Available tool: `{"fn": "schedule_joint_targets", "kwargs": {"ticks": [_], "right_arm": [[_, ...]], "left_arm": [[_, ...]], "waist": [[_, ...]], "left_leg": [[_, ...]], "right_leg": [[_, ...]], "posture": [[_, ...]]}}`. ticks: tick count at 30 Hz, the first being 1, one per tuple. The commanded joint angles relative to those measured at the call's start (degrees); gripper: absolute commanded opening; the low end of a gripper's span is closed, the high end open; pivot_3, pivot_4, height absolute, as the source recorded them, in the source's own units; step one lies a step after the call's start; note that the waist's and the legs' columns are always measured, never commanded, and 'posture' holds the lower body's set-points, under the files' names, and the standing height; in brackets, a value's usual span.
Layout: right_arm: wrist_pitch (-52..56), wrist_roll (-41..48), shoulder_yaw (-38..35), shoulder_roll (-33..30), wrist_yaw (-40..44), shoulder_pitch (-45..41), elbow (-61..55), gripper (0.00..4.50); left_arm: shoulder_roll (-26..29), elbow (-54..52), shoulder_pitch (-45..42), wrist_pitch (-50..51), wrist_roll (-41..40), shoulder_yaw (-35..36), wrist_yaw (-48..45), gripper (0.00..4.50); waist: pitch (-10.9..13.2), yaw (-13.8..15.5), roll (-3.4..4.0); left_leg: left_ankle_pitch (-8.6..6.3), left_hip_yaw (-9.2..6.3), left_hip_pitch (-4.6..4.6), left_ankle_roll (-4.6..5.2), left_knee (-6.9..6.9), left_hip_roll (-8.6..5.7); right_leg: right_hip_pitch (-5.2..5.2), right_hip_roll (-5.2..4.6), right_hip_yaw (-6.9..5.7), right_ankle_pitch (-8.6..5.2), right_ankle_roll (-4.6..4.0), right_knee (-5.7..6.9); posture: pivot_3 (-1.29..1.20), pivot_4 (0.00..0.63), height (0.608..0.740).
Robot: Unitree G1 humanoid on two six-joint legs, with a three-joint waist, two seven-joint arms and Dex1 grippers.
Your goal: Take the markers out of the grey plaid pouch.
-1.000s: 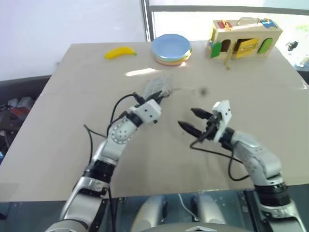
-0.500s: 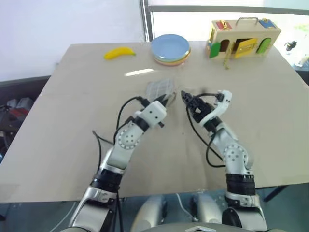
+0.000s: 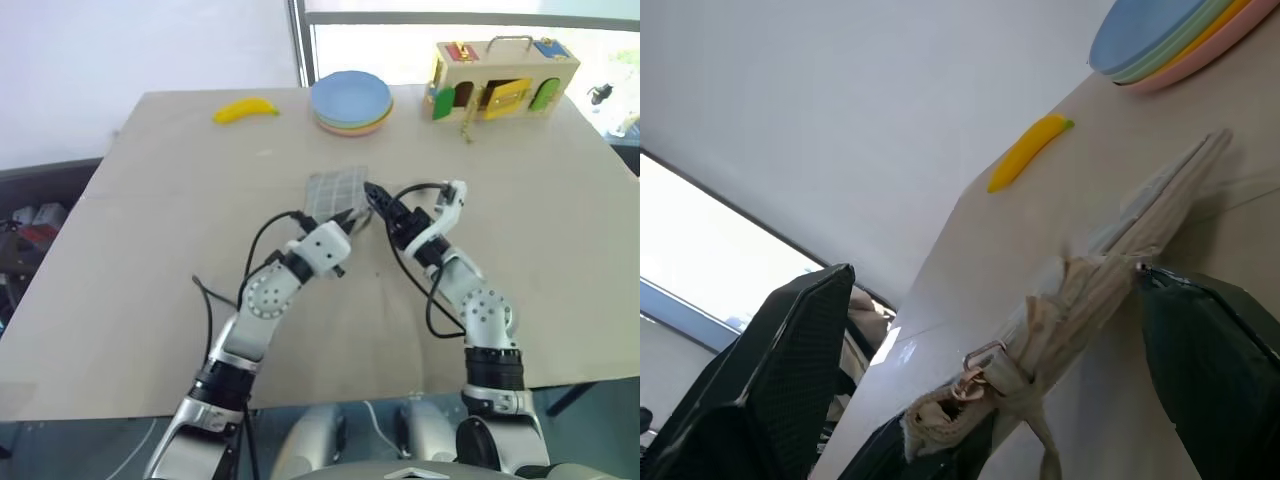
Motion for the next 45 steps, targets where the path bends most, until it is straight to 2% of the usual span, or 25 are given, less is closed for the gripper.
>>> {"fn": "schedule_joint_targets", "kwargs": {"ticks": [1, 2, 4, 6, 7, 8, 11, 12, 17, 24, 34, 38, 43, 45], "right_arm": [[-0.1, 1.7, 0.4, 0.4, 1.1, -0.6, -0.9, 4.5], [0.1, 1.9, 0.4, 0.4, 1.3, -0.6, -0.8, 4.0], [0.4, 2.2, 0.7, 0.3, 1.6, -0.5, -0.9, 3.38], [0.4, 2.3, 0.9, 0.3, 1.9, -0.4, -1.0, 2.26], [0.3, 2.3, 0.9, 0.3, 2.0, -0.3, -1.0, 2.26], [0.2, 2.3, 0.9, 0.3, 2.1, -0.3, -1.1, 1.53], [-0.3, 2.3, 0.5, 0.0, 2.2, -0.1, -1.4, 0.33], [-0.4, 2.3, 0.3, -0.1, 2.2, -0.1, -1.5, 0.08], [-0.7, 2.4, -0.3, -0.9, 2.0, -0.5, -1.8, 0.08], [-1.7, 2.7, -3.8, -3.8, 1.0, -3.1, -0.6, 0.08], [-4.3, 2.0, -9.1, -9.3, 0.4, -7.5, 4.8, 0.08], [-5.0, 1.7, -9.6, -9.9, 0.0, -7.5, 5.7, 0.08], [-5.0, 1.8, -9.5, -9.8, 0.0, -7.3, 5.3, 0.08], [-4.5, 2.3, -8.8, -9.2, -0.1, -7.5, 4.0, 0.08]], "left_arm": [[-0.3, -4.0, 0.2, -0.9, -1.5, -0.6, -1.3, 0.34], [-0.3, -4.2, 0.3, -0.8, -1.6, -0.6, -1.6, 0.26], [-0.3, -4.4, 0.5, -0.7, -1.6, -0.5, -1.9, 0.26], [-0.3, -4.5, 0.6, -0.7, -1.7, -0.3, -2.1, 0.26], [-0.3, -4.5, 0.6, -0.7, -1.9, -0.3, -2.2, 0.26], [-0.3, -4.4, 0.6, -0.7, -2.0, -0.2, -2.4, 0.26], [-0.5, -4.5, 0.6, -0.5, -2.7, 0.1, -2.6, 0.26], [-0.7, -4.7, 0.5, -0.3, -3.1, 0.2, -2.6, 0.26], [-1.0, -5.4, 0.0, 0.1, -3.8, 0.7, -2.7, 0.26], [-1.5, -8.9, -1.3, 7.9, -9.3, 2.1, -6.0, 0.26], [0.4, -13.7, -4.8, 17.9, -27.6, 7.2, -16.8, 0.26], [0.2, -15.0, -4.5, 18.8, -31.6, 8.3, -18.5, 0.26], [0.8, -14.9, -4.6, 19.0, -32.4, 8.3, -19.2, 0.26], [1.9, -14.5, -4.2, 17.7, -30.2, 6.7, -20.3, 0.26]], "waist": [[0.0, -0.1, 0.0], [0.0, -0.2, 0.0], [0.0, -0.5, 0.0], [0.0, -0.7, 0.0], [0.0, -0.7, 0.0], [0.0, -0.8, 0.0], [0.0, -0.8, 0.0], [0.0, -0.8, 0.0], [0.0, -0.8, 0.0], [0.0, -0.8, 0.0], [0.0, -0.9, 0.0], [0.0, -0.9, 0.0], [0.0, -0.9, 0.0], [0.0, -0.9, 0.0]], "left_leg": [[0.0, 0.0, 0.0, 0.0, 0.0, 0.0], [0.0, 0.0, 0.0, 0.0, 0.0, 0.0], [0.0, 0.0, 0.0, 0.0, 0.0, 0.0], [0.0, 0.0, 0.0, 0.0, 0.0, 0.0], [0.0, 0.0, 0.0, 0.0, 0.0, 0.0], [0.0, 0.0, 0.0, 0.0, 0.0, 0.0], [0.0, 0.0, 0.0, 0.0, 0.0, 0.0], [0.0, 0.0, 0.0, 0.0, 0.0, 0.0], [0.0, 0.0, 0.0, 0.0, 0.0, 0.0], [0.0, 0.0, 0.0, 0.0, 0.0, 0.0], [0.0, 0.01, 0.0, 0.01, -0.01, 0.01], [0.0, 0.01, -0.01, 0.0, -0.01, 0.01], [0.0, 0.01, 0.0, 0.0, 0.0, 0.01], [0.0, 0.02, -0.01, 0.0, 0.0, 0.01]], "right_leg": [[0.0, 0.0, 0.0, 0.0, 0.0, 0.0], [0.0, 0.0, 0.0, 0.0, 0.0, 0.0], [0.0, 0.0, 0.01, 0.0, 0.0, 0.0], [0.0, 0.0, 0.01, 0.0, 0.0, 0.0], [0.0, 0.0, 0.01, 0.0, 0.0, 0.0], [0.0, 0.0, 0.01, 0.0, 0.0, 0.0], [0.0, 0.0, 0.01, 0.0, 0.0, 0.0], [0.0, 0.0, 0.01, 0.0, 0.0, 0.0], [0.0, 0.0, 0.01, 0.0, 0.0, 0.0], [0.01, 0.0, 0.02, 0.0, 0.0, 0.0], [0.04, 0.0, 0.02, 0.0, 0.0, -0.01], [0.03, 0.0, 0.02, 0.0, 0.0, -0.01], [0.04, 0.0, 0.03, 0.0, 0.0, -0.01], [0.04, 0.0, 0.04, 0.0, 0.0, -0.01]], "posture": [[0.0, 0.15, 0.74], [0.0, 0.15, 0.74], [0.0, 0.15, 0.74], [0.0, 0.15, 0.74], [0.0, 0.15, 0.74], [0.0, 0.15, 0.74], [0.0, 0.15, 0.74], [0.0, 0.15, 0.74], [0.0, 0.15, 0.74], [0.0, 0.15, 0.74], [0.0, 0.15, 0.74], [0.0, 0.15, 0.74], [0.0, 0.15, 0.74], [0.0, 0.15, 0.74]]}}
